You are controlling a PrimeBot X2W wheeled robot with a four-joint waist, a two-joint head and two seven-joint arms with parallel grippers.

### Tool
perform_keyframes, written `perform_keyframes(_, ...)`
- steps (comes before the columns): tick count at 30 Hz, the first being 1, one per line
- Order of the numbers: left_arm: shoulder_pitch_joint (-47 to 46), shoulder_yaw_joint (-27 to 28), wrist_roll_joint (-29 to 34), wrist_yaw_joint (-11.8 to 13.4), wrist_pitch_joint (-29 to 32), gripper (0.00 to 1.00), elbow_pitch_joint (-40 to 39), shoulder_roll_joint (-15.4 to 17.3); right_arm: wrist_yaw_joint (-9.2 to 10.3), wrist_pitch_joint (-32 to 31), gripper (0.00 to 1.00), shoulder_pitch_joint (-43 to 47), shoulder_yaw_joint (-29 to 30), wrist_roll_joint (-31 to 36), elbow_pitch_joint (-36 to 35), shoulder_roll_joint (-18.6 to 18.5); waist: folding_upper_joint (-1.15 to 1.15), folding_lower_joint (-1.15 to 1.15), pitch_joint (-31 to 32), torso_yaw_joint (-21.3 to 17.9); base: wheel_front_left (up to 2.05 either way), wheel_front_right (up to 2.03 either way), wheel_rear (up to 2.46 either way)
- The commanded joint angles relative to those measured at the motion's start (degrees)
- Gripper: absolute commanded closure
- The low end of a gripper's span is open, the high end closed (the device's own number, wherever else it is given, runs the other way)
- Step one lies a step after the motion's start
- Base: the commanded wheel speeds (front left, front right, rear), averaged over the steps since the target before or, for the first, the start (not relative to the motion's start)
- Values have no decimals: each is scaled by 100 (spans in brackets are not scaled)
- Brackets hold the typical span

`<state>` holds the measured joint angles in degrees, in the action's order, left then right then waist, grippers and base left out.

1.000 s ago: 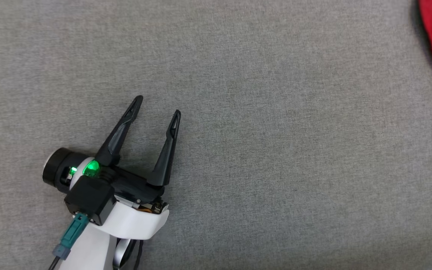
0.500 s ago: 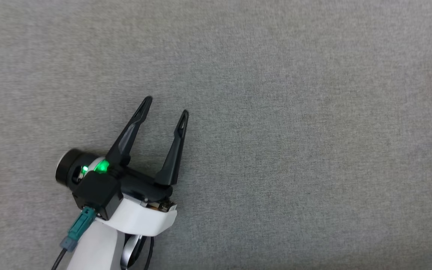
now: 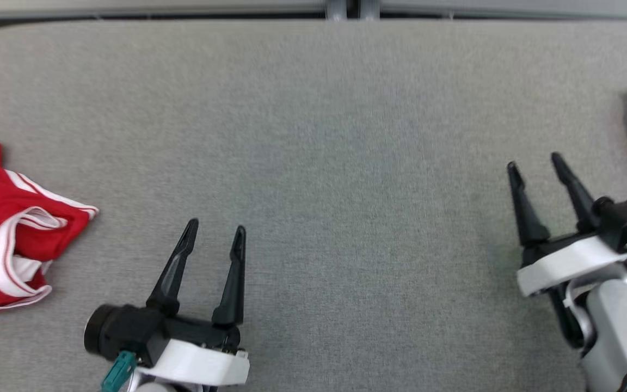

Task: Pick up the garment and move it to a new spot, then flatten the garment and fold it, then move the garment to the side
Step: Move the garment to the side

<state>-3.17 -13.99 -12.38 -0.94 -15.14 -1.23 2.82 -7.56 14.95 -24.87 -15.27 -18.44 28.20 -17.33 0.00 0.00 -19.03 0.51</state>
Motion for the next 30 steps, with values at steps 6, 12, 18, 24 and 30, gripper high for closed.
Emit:
perform_keyframes(6, 500, 138, -8, 354, 0, 0, -48, 16, 14, 33, 0, 982, 283, 570, -1026, 719, 0, 0, 1046, 254, 0, 0, 0)
perform_keyframes(12, 947, 258, -12, 497, 1, 0, -97, 19, 14, 32, 0, 1972, 632, 1098, -1744, 1211, 0, 0, 1560, 275, 0, 0, 0)
perform_keyframes(18, 1488, 506, 7, 606, 1, 0, -208, 17, 14, 27, 0, 2785, 786, 1225, -1949, 1377, 0, 0, 1954, 125, 0, 0, 0)
perform_keyframes(24, 1691, 610, 179, 568, 1, 0, -141, 17, 14, 27, 0, 2981, 821, 1243, -1990, 1414, 0, 0, 2061, -5, 0, 0, 0)
perform_keyframes(30, 1737, 668, 169, 617, 0, 0, -130, 17, 14, 27, 0, 2999, 807, 1242, -2024, 1428, 0, 0, 2089, -83, 0, 0, 0)
